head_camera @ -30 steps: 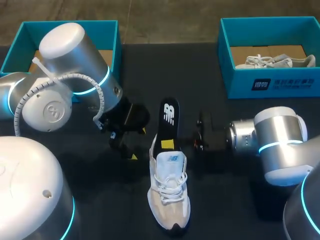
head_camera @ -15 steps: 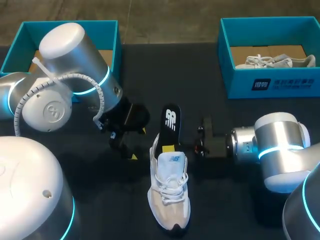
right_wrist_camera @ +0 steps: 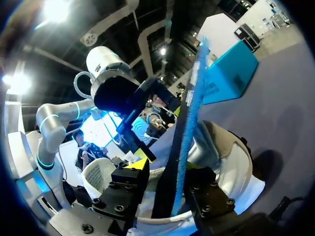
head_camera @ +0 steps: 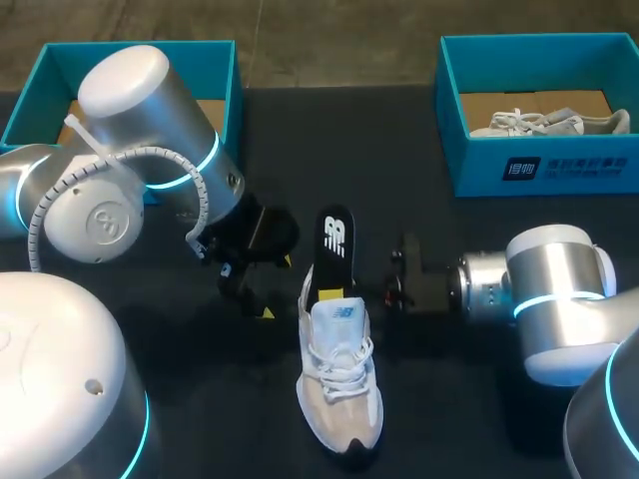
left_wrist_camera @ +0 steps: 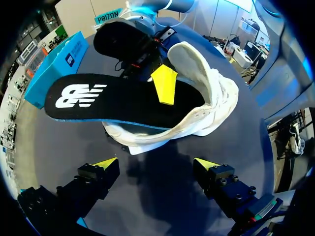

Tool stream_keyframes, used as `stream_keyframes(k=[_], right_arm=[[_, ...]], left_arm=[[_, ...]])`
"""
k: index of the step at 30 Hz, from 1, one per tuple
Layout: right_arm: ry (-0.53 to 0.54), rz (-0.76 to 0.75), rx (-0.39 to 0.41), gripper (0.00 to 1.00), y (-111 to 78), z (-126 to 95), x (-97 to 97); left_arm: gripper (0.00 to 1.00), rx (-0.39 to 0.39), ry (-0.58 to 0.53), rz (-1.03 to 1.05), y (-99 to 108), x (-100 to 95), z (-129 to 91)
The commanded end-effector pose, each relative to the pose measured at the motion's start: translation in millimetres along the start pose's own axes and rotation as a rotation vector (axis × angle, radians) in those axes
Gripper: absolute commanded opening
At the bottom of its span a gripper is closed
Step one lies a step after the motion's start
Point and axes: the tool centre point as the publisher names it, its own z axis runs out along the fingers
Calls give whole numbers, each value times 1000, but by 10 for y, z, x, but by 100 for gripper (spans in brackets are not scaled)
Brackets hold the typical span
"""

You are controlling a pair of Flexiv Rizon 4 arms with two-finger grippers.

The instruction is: Take the shoe out of the shoebox, open the shoe tongue, remove and reinsert the insole, then place the shoe into the shoebox

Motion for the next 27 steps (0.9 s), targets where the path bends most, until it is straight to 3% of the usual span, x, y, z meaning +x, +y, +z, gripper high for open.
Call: stream_keyframes(k=[1, 8, 16, 17, 23, 27], right_arm=[[-9, -11, 14, 41, 98, 32, 26], [-6, -39, 10, 38, 204, 38, 61], [-15, -63, -48, 36, 315, -17, 54], [-14, -61, -56, 35, 326, -21, 46], [-30, -41, -72, 0, 356, -26, -19], [-35, -25, -71, 0, 347, -13, -51]], left_arm=[[100, 0, -3, -1, 3, 10, 8], [100, 0, -3, -1, 3, 10, 8], [100, 0, -3, -1, 3, 10, 8], [100, 0, -3, -1, 3, 10, 8], [100, 0, -3, -1, 3, 10, 8], [100, 0, -3, -1, 3, 10, 8]])
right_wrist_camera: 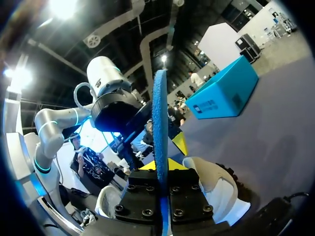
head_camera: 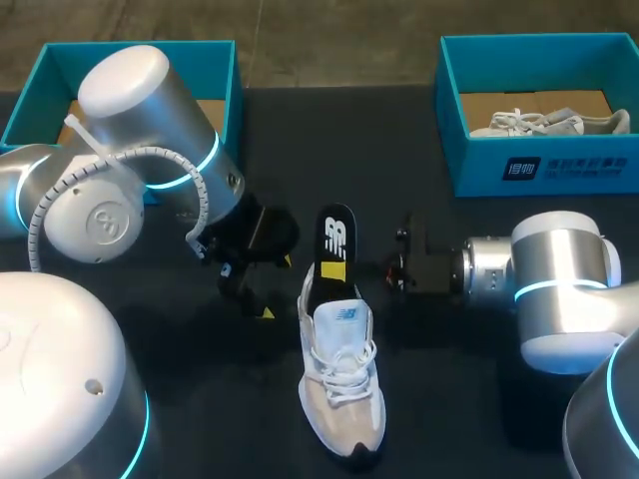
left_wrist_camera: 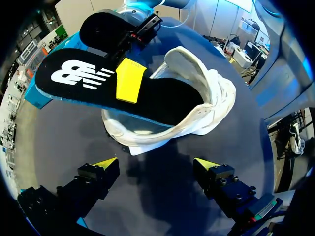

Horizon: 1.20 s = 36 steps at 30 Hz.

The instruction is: Take the shoe out of the shoebox, open the shoe tongue, remove and reinsert the insole, then place the shoe into the shoebox

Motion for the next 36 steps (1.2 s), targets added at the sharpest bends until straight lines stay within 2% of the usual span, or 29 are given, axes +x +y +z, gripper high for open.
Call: stream_keyframes(k=[1, 15, 27, 29, 30, 31, 36], right_arm=[[-6, 11, 2, 0, -27, 38, -14], [-7, 96, 39, 0, -380, 21, -28], [16, 113, 71, 0, -508, 13, 25], [24, 104, 69, 25, -482, 18, 44], [26, 96, 70, 29, -462, 24, 59], [27, 84, 70, 33, -439, 32, 74], [30, 46, 75, 36, -311, 58, 117]], left_arm=[[100, 0, -3, 0, 3, 10, 8], [100, 0, -3, 0, 3, 10, 8], [100, 0, -3, 0, 3, 10, 8], [100, 0, -3, 0, 3, 10, 8], [100, 0, -3, 0, 3, 10, 8], [100, 0, -3, 0, 3, 10, 8], [100, 0, -3, 0, 3, 10, 8]])
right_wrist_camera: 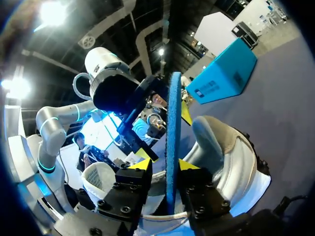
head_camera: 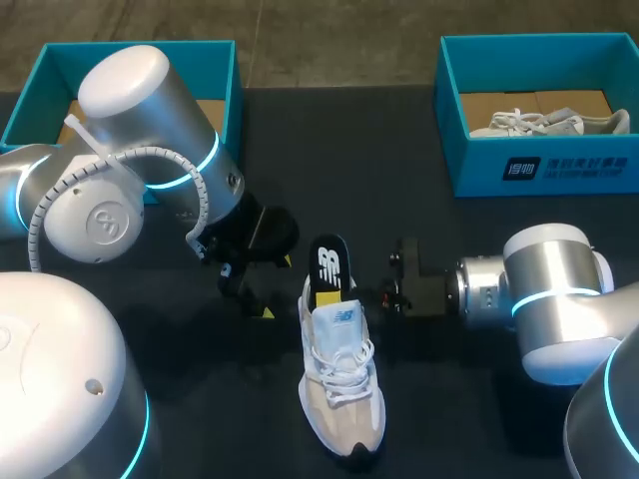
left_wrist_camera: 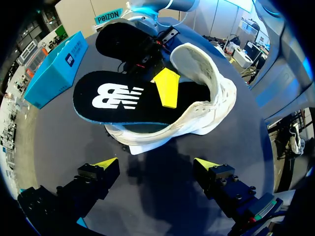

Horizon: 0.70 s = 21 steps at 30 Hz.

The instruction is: Take the shoe out of the shoebox, open the shoe tongue, remove and reinsert the insole, then place the shoe into the shoebox

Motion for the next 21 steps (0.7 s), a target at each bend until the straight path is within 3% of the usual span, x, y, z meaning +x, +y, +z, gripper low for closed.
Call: stream_keyframes(k=[1, 7, 10, 12, 21], right_arm=[[-6, -16, 11, 37, 103, -1, 30], [-12, -47, -4, 30, 233, -34, 45], [-13, -54, -11, 18, 275, -46, 48], [-14, -55, -16, 0, 293, -45, 37], [-14, -7, -5, 0, 205, -22, -65]], left_arm=[[100, 0, -3, 0, 3, 10, 8], [100, 0, -3, 0, 3, 10, 8], [100, 0, -3, 0, 3, 10, 8], [100, 0, -3, 0, 3, 10, 8], [100, 0, -3, 0, 3, 10, 8]])
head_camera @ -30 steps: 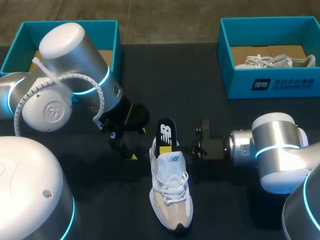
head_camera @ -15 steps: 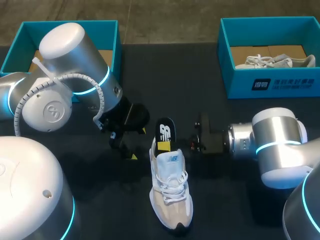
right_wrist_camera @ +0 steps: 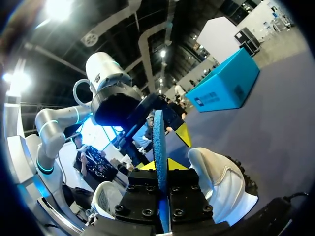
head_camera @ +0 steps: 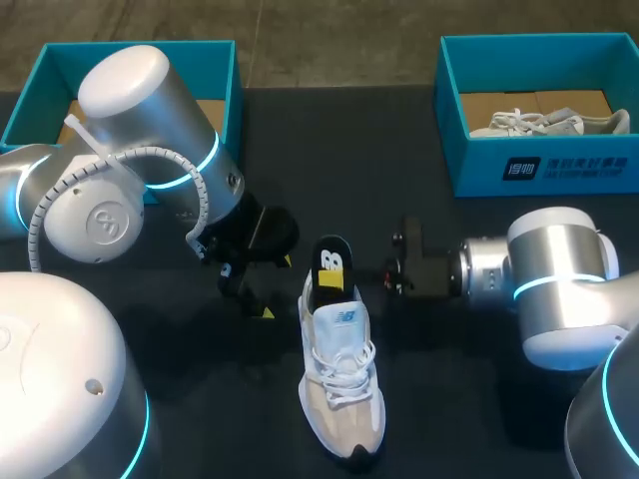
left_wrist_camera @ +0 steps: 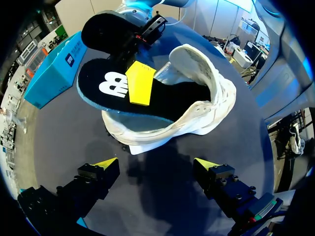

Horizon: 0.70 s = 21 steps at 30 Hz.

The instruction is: Take the shoe out of the shoebox, open the shoe tongue, remove and reinsert the insole, then place the shoe into the shoebox

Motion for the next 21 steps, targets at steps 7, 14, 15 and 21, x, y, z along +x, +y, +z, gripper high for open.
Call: stream_keyframes(k=[7, 14, 15, 21], right_arm=[[7, 67, 22, 0, -247, 25, -97], [8, 112, 33, 0, -413, 31, -113], [9, 114, 33, 0, -423, 32, -110], [11, 97, 36, 35, -380, 32, -43]], left_arm=[[100, 0, -3, 0, 3, 10, 8], [100, 0, -3, 0, 3, 10, 8], [100, 0, -3, 0, 3, 10, 8], [100, 0, -3, 0, 3, 10, 8]])
